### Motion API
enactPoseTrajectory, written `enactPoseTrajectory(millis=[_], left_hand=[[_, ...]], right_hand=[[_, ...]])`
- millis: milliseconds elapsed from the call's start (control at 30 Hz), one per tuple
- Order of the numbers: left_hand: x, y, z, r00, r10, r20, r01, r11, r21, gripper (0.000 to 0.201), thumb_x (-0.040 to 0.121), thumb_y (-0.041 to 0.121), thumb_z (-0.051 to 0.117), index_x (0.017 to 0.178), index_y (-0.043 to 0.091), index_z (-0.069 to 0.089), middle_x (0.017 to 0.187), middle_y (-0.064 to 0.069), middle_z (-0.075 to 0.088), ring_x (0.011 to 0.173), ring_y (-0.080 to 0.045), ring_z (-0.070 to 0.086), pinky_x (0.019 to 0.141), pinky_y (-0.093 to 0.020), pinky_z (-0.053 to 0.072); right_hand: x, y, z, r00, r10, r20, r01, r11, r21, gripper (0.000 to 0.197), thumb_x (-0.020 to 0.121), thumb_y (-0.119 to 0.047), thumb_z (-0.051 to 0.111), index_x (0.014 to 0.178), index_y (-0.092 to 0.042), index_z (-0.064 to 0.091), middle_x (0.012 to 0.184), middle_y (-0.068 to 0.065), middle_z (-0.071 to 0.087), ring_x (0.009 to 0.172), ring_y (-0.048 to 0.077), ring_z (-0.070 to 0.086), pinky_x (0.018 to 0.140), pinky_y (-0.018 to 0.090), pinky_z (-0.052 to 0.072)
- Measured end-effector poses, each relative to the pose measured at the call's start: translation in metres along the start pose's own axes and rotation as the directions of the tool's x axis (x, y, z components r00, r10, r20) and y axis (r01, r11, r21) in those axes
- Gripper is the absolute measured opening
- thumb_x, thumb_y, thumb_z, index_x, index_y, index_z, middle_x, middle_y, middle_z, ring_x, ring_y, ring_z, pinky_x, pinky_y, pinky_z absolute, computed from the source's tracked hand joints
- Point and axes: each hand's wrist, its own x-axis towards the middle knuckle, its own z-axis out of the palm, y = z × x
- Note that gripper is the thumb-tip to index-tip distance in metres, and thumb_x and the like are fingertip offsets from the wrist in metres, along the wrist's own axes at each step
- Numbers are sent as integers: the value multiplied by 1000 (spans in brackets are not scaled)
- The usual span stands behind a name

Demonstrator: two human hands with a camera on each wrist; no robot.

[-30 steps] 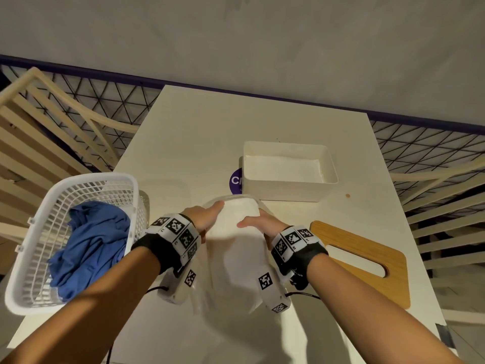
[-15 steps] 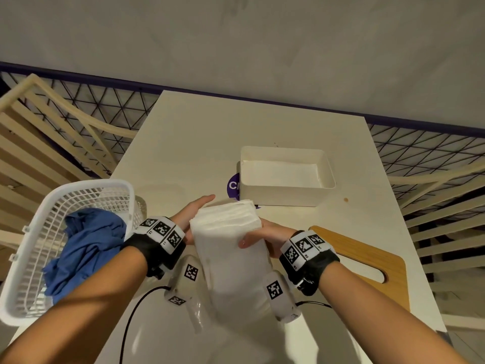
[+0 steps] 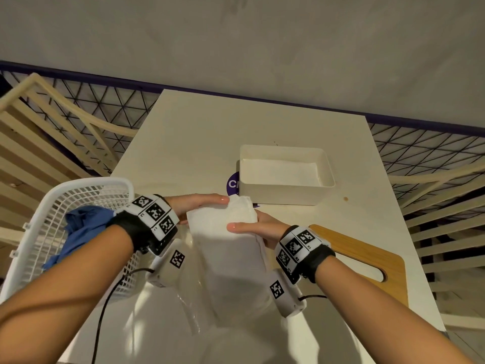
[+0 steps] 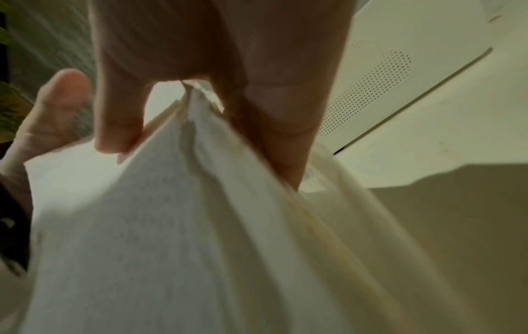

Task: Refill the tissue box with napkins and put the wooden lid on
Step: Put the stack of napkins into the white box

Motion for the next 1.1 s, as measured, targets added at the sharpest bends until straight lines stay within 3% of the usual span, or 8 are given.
enactPoseTrajectory(millis=[133, 267, 433, 633, 767, 867, 1000, 1100], left_hand=[[-3, 10, -4, 987, -52, 151, 6, 956, 292, 86, 41, 48, 86, 119, 20, 60, 122, -9, 66, 114, -25, 62, 108, -43, 41], [3, 10, -3, 993, -100, 55, 72, 920, 385, 70, 48, 35, 84, 113, 22, 61, 120, -11, 67, 116, -32, 60, 103, -54, 42], [14, 7, 1, 992, -114, 45, 81, 883, 463, 64, 49, 31, 86, 108, 17, 65, 107, -4, 72, 109, -25, 64, 104, -40, 45], [1, 8, 6, 999, -11, 39, -10, 862, 507, 35, 59, 24, 74, 91, 30, 61, 95, 4, 69, 97, -20, 65, 97, -39, 48], [-28, 21, -9, 987, 158, -12, -132, 862, 490, 19, 78, 12, 67, 86, 28, 61, 79, 11, 72, 73, -7, 70, 70, -27, 56], [-59, 44, -26, 956, 287, -68, -236, 883, 407, 20, 79, 11, 67, 88, 27, 60, 75, 11, 71, 67, -4, 69, 55, -16, 54], [-84, 79, -39, 861, 476, -181, -446, 876, 185, 65, 19, 36, 90, 79, 21, 70, 66, 4, 75, 63, -15, 71, 55, -24, 58], [-71, 104, -38, 799, 498, -338, -549, 833, -70, 25, 40, 27, 74, 64, 23, 75, 66, 3, 73, 72, -23, 64, 73, -33, 49]], right_hand=[[-1, 0, 3, 998, 17, -53, -17, 1000, -8, 44, 84, -4, 64, 122, -22, 50, 105, -4, 63, 105, 17, 59, 93, 28, 47], [0, 3, 4, 995, 30, -95, -31, 999, -11, 47, 81, -5, 67, 122, -20, 49, 113, 2, 61, 115, 21, 55, 101, 32, 42], [1, 7, 3, 991, 91, -103, -96, 994, -49, 78, 64, -16, 79, 132, -17, 42, 126, 6, 57, 118, 23, 53, 107, 38, 40], [-19, 15, 2, 982, 188, 19, -183, 971, -151, 79, 59, -25, 59, 135, -16, 39, 114, 8, 52, 103, 21, 49, 91, 30, 42], [-41, 7, -6, 997, 8, 76, -7, 1000, -7, 102, 41, -46, 82, 123, 4, 48, 113, 28, 55, 95, 16, 53, 85, 23, 44], [-61, -18, -24, 989, -107, 102, 71, 948, 309, 83, 43, -58, 81, 105, -5, 66, 107, 14, 64, 96, 23, 60, 91, 29, 46], [-77, -59, -46, 972, -231, -37, 220, 850, 479, 74, 53, -62, 65, 100, -5, 72, 111, 15, 67, 110, 30, 58, 102, 40, 40], [-80, -90, -62, 926, -299, -232, 378, 753, 539, 69, 67, -64, 60, 99, -4, 72, 112, 13, 67, 119, 29, 52, 114, 41, 27]])
